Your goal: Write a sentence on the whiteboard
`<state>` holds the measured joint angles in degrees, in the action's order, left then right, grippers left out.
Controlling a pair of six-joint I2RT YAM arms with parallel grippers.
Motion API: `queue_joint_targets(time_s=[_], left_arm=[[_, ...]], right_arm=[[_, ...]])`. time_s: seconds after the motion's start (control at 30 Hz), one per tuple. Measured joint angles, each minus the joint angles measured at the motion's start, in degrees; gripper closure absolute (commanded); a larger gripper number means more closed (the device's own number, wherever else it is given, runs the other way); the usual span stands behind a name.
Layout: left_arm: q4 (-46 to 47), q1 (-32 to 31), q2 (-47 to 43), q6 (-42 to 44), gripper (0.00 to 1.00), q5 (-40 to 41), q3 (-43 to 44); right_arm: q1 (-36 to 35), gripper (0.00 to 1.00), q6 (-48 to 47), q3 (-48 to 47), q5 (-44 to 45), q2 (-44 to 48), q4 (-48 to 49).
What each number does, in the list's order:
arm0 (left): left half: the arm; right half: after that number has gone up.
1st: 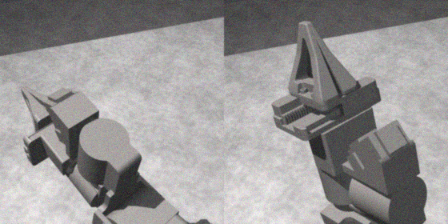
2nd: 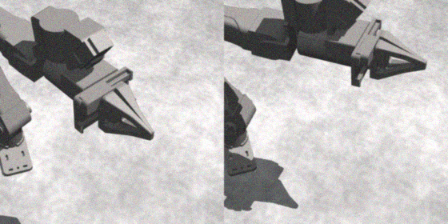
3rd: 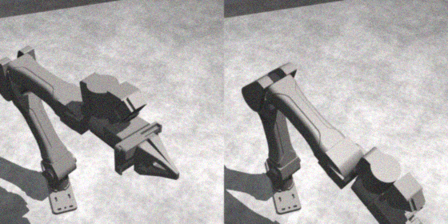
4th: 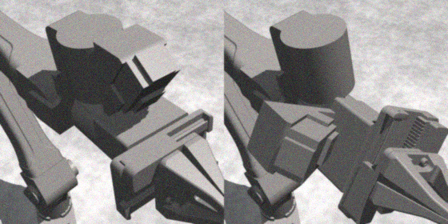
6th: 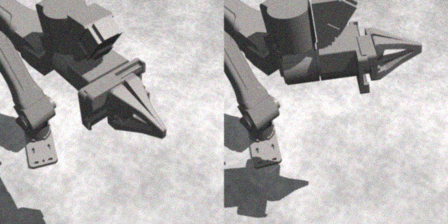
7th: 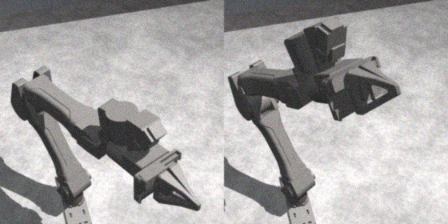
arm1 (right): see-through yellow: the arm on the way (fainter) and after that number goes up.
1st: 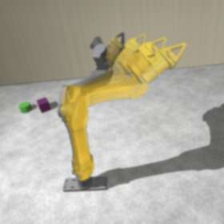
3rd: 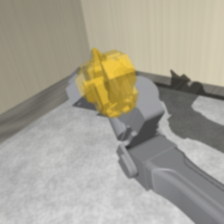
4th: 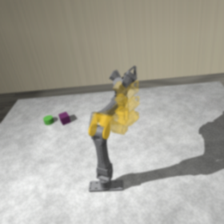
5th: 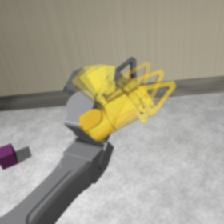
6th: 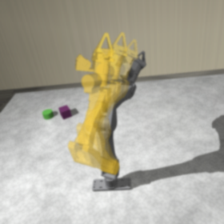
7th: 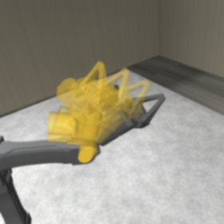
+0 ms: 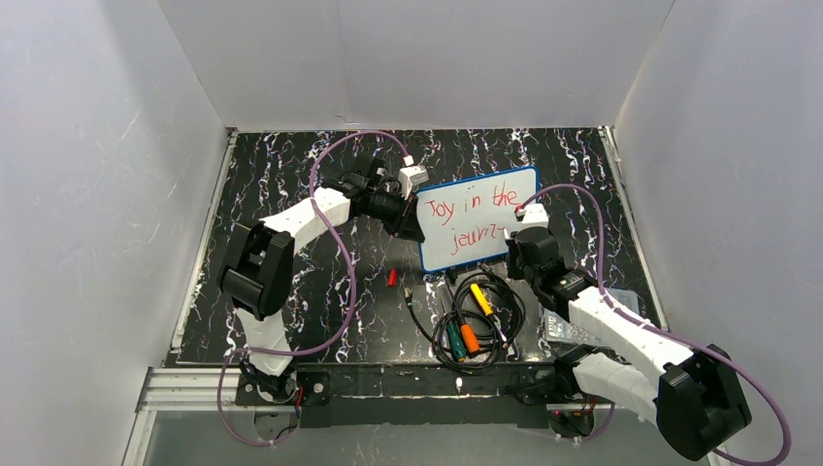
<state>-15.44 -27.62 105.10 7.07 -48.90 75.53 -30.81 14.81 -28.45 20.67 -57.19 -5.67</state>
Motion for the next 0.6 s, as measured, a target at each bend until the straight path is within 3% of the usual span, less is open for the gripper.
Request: queue_joint_targets(time_s=[0.6], left_arm=[[-0.07, 0.00, 0.00, -0.02, 1.00, -0.04, 0.28]], right_arm=[[0.09, 0.99, 0.17, -0.04, -1.33, 0.39, 0.37]])
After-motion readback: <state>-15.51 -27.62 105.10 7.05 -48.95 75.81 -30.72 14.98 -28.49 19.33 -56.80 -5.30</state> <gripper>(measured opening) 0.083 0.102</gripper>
